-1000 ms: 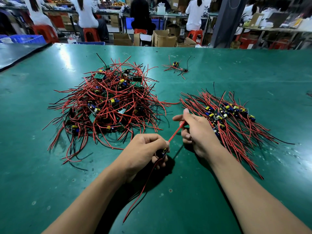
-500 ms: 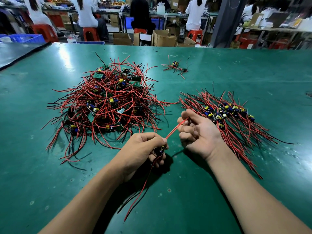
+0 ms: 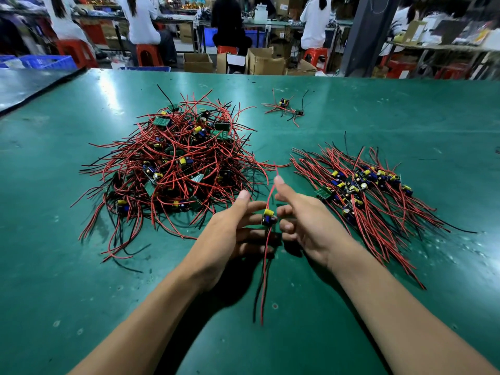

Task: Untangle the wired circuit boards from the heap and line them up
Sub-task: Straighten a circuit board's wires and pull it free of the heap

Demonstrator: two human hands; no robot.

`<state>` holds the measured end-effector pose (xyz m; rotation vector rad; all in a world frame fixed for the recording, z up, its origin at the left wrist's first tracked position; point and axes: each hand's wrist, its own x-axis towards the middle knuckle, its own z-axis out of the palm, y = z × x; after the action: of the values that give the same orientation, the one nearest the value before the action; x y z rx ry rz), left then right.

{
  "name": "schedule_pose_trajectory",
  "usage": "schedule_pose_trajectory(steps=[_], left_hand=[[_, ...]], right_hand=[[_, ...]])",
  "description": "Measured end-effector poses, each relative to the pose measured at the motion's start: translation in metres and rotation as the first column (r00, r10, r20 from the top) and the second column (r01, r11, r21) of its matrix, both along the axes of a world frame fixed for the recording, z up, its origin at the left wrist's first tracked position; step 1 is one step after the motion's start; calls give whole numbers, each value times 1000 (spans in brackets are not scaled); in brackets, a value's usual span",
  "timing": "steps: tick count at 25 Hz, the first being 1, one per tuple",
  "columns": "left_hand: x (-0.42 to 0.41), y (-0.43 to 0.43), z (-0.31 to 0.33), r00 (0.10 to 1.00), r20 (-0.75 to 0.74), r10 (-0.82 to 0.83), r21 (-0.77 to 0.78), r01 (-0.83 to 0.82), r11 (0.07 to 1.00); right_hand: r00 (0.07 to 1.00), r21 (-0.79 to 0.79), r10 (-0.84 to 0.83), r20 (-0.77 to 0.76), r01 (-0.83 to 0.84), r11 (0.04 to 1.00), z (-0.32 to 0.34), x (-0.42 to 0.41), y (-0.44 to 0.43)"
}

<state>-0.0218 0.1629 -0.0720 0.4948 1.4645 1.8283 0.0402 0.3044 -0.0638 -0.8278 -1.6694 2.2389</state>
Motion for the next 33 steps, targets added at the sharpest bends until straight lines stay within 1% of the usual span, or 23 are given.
schedule_pose_trajectory(steps=[2, 3, 5, 6, 7, 9, 10, 12, 14, 16, 17, 18, 19, 20, 21, 22, 23, 24, 26, 28, 30, 32, 33], left_hand=[[-1, 3, 1, 1000, 9, -4, 25, 4, 1000], [-1, 6, 2, 999, 51, 3, 31, -5, 1000], [-2, 8, 5, 992, 128, 3, 5, -3, 1000], [-4, 9, 4, 991, 132, -9, -5, 9, 1000], [-4, 9, 2, 992, 121, -18, -13, 20, 1000], [-4, 8, -1, 997, 74, -12, -19, 13, 1000], [-4, 6, -3, 999, 49, -4, -20, 5, 1000], [-4, 4, -4, 1000, 25, -4, -27, 4, 1000], [-3, 3, -1, 1000, 21, -4, -43, 5, 999], [-3, 2, 0, 1000, 26, 7, -61, -5, 998], [-3, 3, 1, 999, 37, 18, -64, -16, 998], [-3, 2, 3, 998, 50, 33, -60, -30, 998], [-3, 2, 3, 997, 56, 49, -52, -47, 998], [-3, 1, 3, 996, 49, 68, -42, -66, 997], [-3, 0, 2, 996, 22, 87, -33, -86, 996], [-4, -2, 2, 993, -17, 113, -26, -113, 993], [-6, -3, 2, 987, -53, 149, -19, -151, 988], [-9, -4, 1, 977, -85, 197, -15, -199, 980], [-16, -6, 0, 939, -162, 304, -23, -312, 950], [-23, -9, -1, 903, -178, 392, 7, -397, 918], [-26, -11, -3, 906, -118, 407, 42, -405, 914], [-26, -11, -3, 923, -120, 366, 6, -368, 930], [-25, -11, -3, 927, -155, 341, -31, -349, 936]], right_hand=[[995, 213, 68, 72, -83, 974, 2, 4, -8], [983, 340, 117, 144, -160, 927, 4, 7, -10], [951, 587, 123, 282, -273, 762, 4, 8, -13], [951, 676, 76, 300, -267, 687, 3, 7, -12], [960, 723, 22, 278, -224, 653, 3, 5, -11], [981, 769, -83, 174, -83, 634, 4, 4, -4], [981, 811, -156, 117, -4, 585, 4, 5, 4], [953, 889, -303, 24, 118, 443, 6, 9, 23], [916, 933, -400, 29, 119, 341, 5, 16, 42], [872, 975, -481, 92, 20, 222, 3, 20, 50], [868, 988, -492, 69, 9, 154, 2, 19, 48], [887, 996, -462, 3, 41, 84, 1, 17, 43], [920, 995, -387, -64, 88, 46, 0, 14, 36], [957, 992, -277, -90, 111, 61, -1, 11, 28], [984, 992, -167, -64, 81, 101, -4, 8, 21], [996, 990, -89, 8, 5, 139, -9, 5, 13], [995, 986, -55, 87, -77, 150, -15, 3, 9], [987, 982, -73, 145, -134, 134, -19, 1, 8], [965, 980, -185, 184, -166, 107, -22, 1, 13], [938, 978, -290, 188, -152, 143, -20, 3, 21], [915, 974, -351, 200, -148, 171, -20, 6, 26], [904, 975, -366, 220, -189, 120, -18, 6, 19], [913, 977, -348, 215, -196, 90, -18, 5, 13]])
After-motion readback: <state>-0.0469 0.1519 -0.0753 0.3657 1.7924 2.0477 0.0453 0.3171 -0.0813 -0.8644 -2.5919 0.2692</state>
